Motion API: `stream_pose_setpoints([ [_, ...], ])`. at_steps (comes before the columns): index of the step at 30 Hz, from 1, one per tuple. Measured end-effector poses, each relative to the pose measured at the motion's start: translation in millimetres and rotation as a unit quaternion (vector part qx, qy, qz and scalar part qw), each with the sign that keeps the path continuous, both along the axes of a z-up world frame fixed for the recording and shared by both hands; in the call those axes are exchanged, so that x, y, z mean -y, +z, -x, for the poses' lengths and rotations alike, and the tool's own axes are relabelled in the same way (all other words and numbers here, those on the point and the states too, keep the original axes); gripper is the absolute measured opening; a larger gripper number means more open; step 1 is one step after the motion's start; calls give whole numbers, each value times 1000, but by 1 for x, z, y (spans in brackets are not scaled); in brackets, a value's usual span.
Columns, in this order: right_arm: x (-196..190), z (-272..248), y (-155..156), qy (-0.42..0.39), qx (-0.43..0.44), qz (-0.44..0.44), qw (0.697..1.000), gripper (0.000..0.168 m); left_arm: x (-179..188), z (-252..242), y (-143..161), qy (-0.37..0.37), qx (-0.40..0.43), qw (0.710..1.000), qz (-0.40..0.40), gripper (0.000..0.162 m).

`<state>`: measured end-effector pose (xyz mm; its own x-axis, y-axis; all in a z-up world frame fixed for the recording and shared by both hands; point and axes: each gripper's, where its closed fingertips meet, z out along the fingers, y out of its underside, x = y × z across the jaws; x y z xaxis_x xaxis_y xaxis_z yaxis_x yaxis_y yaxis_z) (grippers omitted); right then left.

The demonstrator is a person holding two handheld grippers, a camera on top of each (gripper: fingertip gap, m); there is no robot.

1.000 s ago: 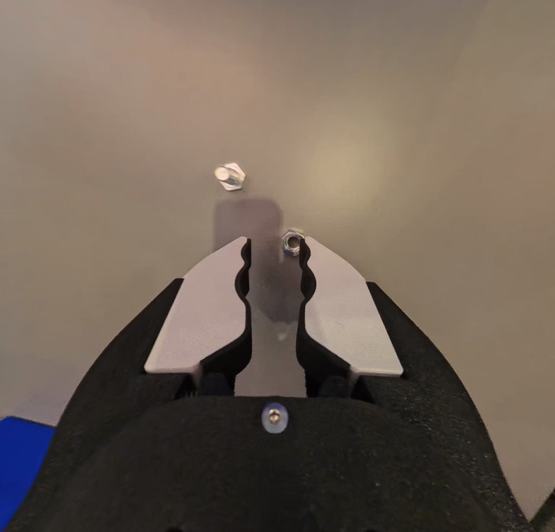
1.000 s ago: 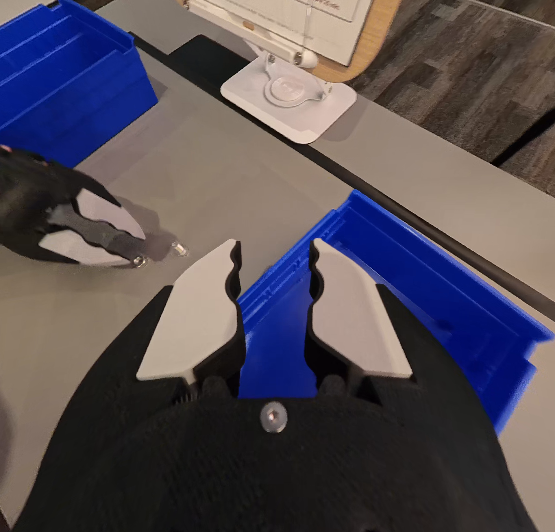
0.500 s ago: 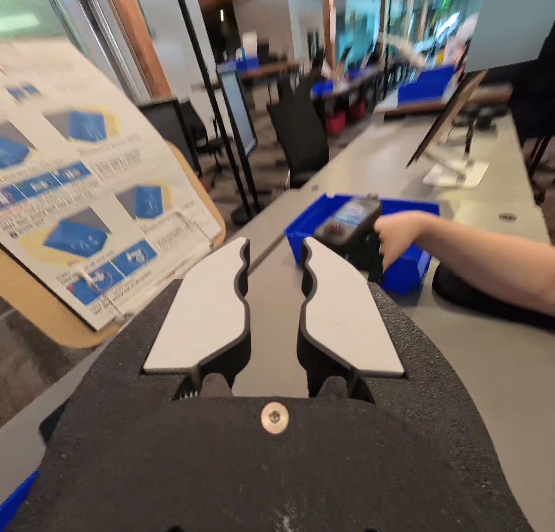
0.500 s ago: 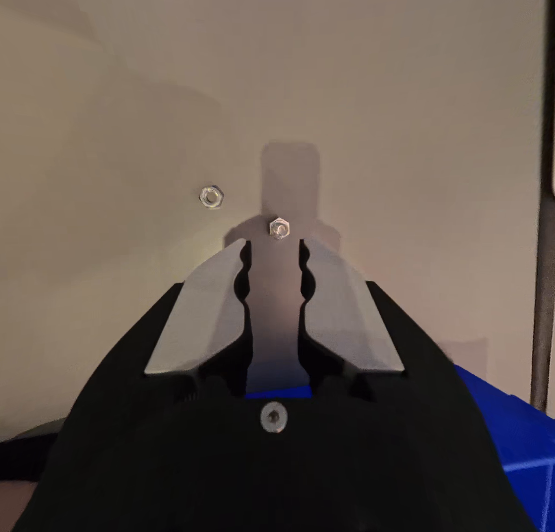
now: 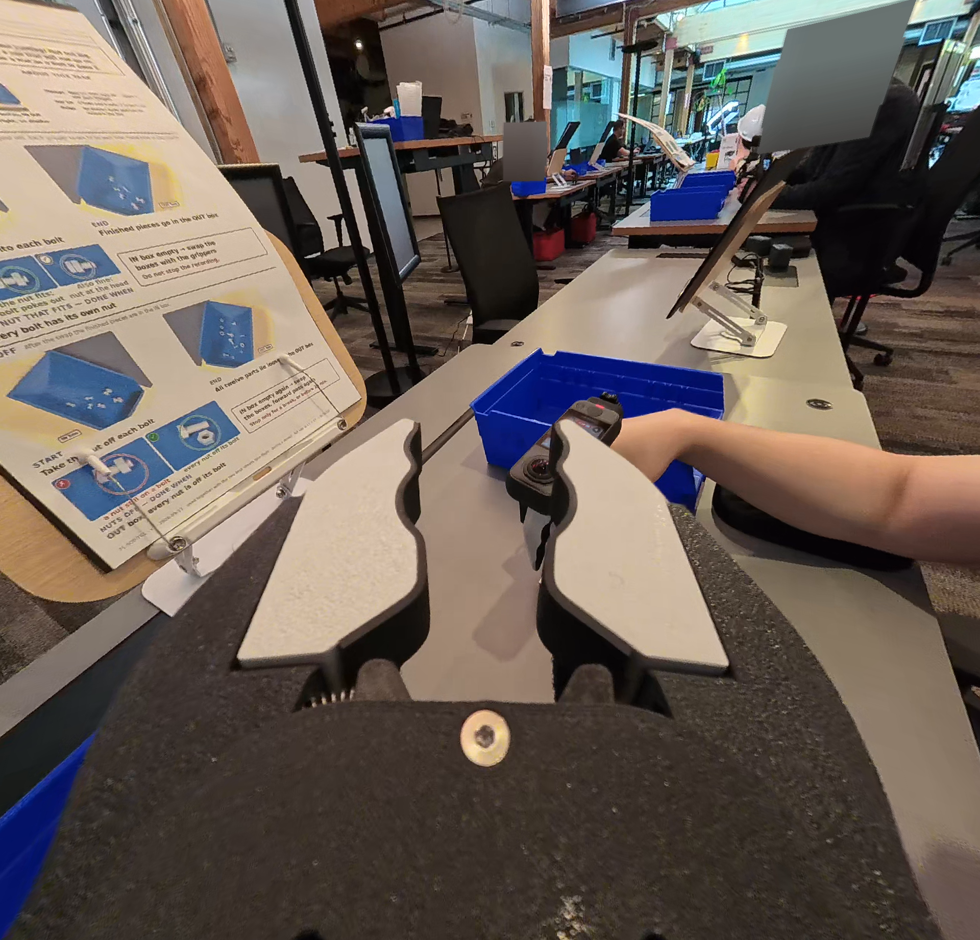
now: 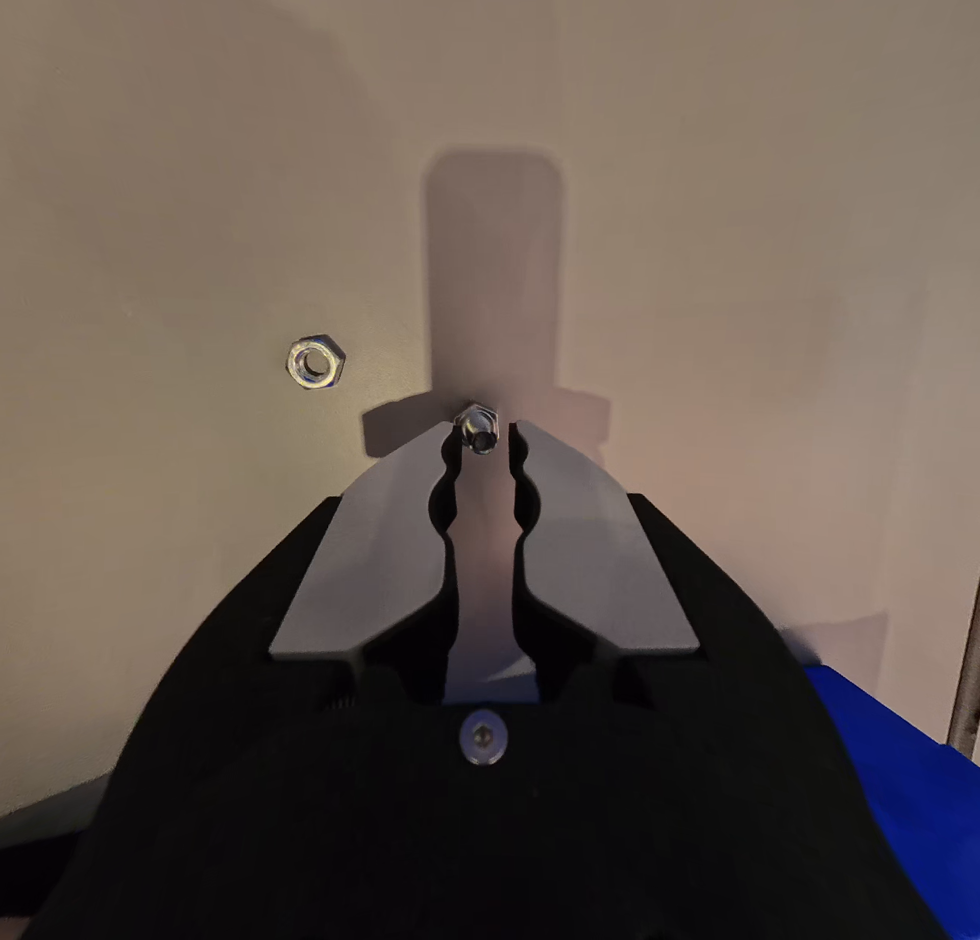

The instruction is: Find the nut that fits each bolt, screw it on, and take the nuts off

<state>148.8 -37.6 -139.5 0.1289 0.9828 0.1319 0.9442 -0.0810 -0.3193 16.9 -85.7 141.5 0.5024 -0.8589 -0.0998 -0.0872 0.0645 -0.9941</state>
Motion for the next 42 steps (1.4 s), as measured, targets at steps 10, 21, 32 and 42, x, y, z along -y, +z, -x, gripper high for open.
stream_pose_setpoints([
  [10, 14, 6, 34, -1, -71, 40, 997, 11, -3, -1, -21, -19, -40, 999, 6, 42],
  [21, 39, 32, 229, 38, -68, 23, 997, 11, -2, -75, -55, -96, -7, 995, -23, 58],
  [32, 66, 66, 240, 55, 12, 15, 998, 11, 16, -83, -47, -130, 15, 991, -29, 40],
  [42, 67, 73, 246, 64, 0, 7, 998, 11, 20, -77, -45, -141, 5, 989, -35, 30],
])
